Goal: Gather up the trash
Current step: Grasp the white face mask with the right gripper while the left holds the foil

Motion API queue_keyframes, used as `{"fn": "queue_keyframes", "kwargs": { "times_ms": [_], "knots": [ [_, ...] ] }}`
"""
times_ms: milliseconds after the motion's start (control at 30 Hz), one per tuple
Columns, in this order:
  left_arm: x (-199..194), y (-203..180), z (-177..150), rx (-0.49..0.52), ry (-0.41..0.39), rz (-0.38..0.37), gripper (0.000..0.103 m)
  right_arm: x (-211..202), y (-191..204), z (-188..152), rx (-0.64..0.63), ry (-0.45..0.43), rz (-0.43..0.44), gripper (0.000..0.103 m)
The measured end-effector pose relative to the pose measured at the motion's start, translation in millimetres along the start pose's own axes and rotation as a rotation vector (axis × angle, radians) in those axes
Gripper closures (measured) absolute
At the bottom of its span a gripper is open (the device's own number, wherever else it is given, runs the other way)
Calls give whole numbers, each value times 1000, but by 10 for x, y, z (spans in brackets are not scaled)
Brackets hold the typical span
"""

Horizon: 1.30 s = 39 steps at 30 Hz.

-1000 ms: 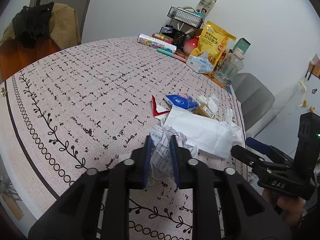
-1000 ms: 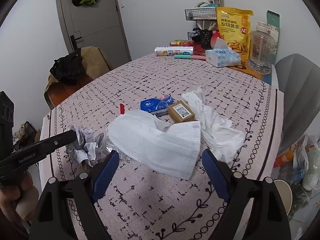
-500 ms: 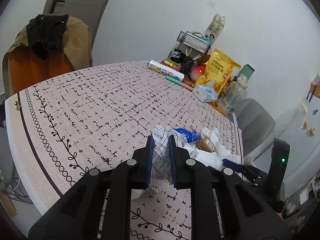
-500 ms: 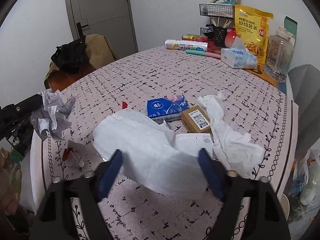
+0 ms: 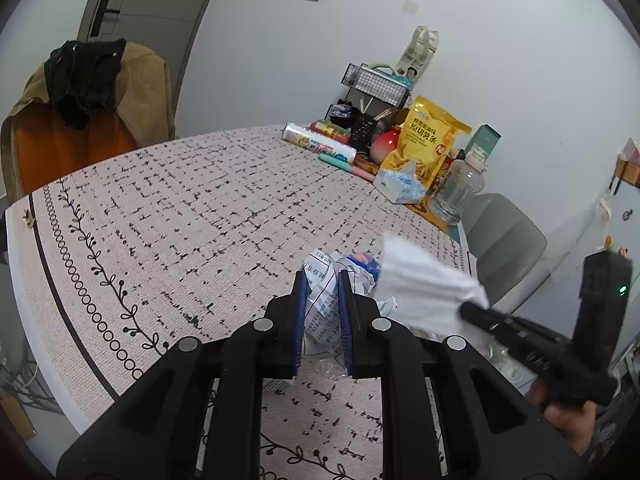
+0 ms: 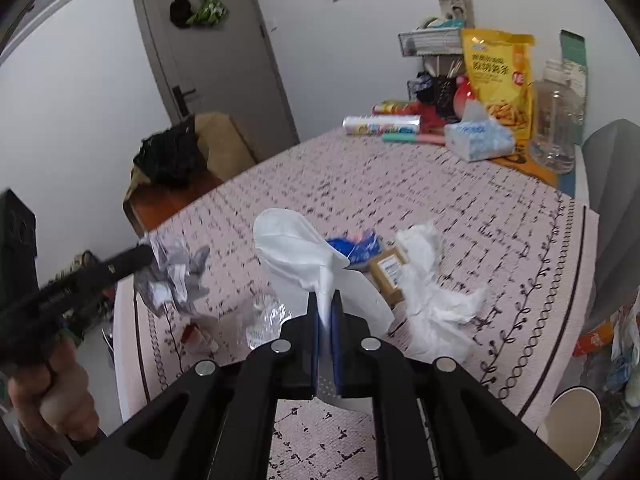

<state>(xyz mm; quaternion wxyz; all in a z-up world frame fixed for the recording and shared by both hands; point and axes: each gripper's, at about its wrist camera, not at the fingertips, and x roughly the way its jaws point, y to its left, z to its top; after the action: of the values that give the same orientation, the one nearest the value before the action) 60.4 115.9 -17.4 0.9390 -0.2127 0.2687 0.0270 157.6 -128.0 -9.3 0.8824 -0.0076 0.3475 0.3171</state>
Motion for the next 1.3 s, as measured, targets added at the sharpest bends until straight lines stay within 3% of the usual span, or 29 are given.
{"fn": "queue_keyframes", "kwargs": {
  "times_ms": [200, 767, 967, 1300],
  "knots": [
    [14, -218, -9, 34, -6, 2, 87, -383, -69, 72, 17, -84, 0, 95],
    [61, -993, 6, 140, -20, -55, 89, -1121, -590, -40, 145, -208, -7, 97],
    [176, -1292, -54, 183, 3, -79, 89, -1326, -858, -158, 189, -237, -43, 97],
    [536, -2002, -154, 268, 56, -135, 89, -1638, -1540, -458, 310, -256, -173, 97]
  ]
}}
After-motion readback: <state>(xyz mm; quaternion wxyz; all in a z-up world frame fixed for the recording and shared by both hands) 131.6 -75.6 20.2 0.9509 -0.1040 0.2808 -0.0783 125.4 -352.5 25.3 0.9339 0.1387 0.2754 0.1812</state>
